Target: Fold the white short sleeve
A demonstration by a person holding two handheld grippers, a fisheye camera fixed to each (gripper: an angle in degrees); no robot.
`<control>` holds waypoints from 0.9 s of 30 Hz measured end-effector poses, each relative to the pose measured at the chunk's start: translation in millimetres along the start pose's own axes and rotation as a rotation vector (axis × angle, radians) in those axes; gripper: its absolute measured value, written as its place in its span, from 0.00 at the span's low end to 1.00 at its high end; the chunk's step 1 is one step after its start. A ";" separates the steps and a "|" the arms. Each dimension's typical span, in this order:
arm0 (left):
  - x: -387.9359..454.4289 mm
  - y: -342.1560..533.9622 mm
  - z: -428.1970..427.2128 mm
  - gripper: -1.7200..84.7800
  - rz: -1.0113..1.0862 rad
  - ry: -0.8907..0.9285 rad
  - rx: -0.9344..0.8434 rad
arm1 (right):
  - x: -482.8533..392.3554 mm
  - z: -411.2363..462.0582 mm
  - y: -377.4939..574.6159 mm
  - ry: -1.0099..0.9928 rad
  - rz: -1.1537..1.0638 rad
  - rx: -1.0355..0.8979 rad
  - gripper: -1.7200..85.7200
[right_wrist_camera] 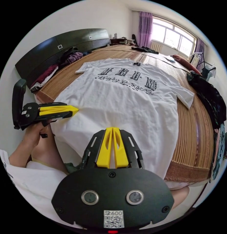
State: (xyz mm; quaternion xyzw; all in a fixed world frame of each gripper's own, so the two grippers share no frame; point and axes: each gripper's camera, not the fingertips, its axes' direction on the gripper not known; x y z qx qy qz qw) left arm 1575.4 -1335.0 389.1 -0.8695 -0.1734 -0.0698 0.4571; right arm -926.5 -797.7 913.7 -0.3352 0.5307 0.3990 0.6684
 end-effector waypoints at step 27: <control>-134.9 -17.4 -167.0 0.15 -0.207 0.203 -0.087 | 78.6 -132.0 36.2 -0.088 0.129 -0.090 0.16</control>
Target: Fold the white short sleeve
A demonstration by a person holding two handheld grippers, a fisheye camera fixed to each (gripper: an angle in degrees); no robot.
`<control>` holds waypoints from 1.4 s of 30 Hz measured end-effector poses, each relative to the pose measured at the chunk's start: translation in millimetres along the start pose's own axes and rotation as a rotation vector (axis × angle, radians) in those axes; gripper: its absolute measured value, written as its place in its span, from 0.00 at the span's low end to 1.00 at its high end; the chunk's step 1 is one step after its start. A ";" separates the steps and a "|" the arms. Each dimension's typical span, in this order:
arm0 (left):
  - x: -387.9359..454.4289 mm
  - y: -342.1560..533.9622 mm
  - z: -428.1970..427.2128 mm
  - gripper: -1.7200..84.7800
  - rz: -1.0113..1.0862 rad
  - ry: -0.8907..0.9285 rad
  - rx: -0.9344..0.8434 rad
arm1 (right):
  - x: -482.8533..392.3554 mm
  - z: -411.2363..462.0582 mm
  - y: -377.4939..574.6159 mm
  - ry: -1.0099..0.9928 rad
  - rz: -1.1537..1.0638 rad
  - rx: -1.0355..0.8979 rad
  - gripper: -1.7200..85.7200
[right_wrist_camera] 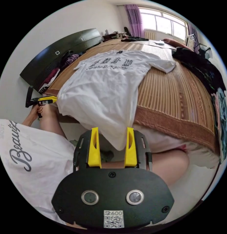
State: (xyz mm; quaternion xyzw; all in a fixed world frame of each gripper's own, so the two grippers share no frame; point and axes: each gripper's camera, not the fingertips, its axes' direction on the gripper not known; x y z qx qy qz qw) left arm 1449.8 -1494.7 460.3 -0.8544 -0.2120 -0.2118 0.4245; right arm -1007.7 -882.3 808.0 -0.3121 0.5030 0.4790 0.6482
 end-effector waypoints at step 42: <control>41.6 -130.5 -273.1 0.04 0.076 0.465 -0.157 | -76.1 -46.7 27.6 -0.118 -0.238 -0.046 0.01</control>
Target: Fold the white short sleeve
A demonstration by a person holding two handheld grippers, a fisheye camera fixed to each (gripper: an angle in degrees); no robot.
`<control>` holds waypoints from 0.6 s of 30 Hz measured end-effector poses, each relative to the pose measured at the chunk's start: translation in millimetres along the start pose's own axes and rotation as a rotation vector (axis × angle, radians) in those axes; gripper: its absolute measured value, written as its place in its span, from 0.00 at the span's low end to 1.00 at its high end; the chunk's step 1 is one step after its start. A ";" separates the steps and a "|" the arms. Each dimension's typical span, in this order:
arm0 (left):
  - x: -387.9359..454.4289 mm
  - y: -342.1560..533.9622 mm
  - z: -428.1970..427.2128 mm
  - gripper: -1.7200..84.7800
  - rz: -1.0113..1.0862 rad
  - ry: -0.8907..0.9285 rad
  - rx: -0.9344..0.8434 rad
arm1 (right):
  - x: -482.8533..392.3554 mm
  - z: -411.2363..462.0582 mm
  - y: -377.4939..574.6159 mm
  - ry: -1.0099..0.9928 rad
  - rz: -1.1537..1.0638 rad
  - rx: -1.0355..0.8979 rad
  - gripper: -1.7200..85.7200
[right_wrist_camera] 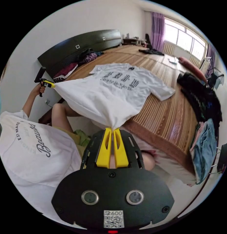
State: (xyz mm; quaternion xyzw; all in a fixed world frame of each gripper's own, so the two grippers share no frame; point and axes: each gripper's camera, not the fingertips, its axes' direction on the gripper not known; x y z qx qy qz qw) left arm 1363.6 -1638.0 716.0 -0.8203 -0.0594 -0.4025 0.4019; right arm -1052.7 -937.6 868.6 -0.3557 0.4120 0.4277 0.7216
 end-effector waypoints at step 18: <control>31.9 16.5 72.7 0.03 -0.024 0.114 0.104 | -287.5 177.0 47.9 0.147 -0.632 0.510 0.13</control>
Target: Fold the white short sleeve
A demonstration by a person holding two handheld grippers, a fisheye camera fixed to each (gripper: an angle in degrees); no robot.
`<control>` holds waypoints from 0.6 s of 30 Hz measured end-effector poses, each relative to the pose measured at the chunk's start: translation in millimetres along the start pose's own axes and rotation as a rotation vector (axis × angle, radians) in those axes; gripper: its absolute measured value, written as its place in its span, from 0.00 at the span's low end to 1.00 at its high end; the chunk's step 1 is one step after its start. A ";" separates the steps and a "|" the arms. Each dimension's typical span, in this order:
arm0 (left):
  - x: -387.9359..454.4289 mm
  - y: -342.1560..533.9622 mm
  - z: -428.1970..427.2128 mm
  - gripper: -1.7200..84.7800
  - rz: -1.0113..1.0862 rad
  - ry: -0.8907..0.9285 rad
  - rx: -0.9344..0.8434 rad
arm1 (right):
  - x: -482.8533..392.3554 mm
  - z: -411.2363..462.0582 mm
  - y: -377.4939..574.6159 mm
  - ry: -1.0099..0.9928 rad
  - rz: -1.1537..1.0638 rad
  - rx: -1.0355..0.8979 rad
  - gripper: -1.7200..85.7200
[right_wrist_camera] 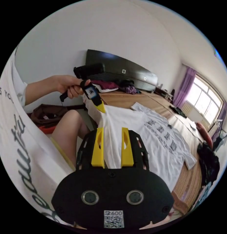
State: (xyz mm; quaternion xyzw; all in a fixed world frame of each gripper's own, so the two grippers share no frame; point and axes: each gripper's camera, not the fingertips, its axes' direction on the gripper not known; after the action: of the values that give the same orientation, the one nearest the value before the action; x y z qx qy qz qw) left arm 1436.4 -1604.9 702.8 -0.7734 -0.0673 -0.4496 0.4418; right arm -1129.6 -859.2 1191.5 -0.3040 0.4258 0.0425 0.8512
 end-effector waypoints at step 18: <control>-11.7 118.2 119.7 0.09 0.053 -0.282 0.099 | 9.4 1.2 104.5 -0.047 0.027 -0.132 0.01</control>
State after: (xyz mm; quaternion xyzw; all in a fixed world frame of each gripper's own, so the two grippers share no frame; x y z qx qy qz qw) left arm 1565.0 -1583.4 595.8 -0.8076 -0.1304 -0.3209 0.4772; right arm -1157.4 -775.5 1134.7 -0.3526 0.4060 0.0894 0.8384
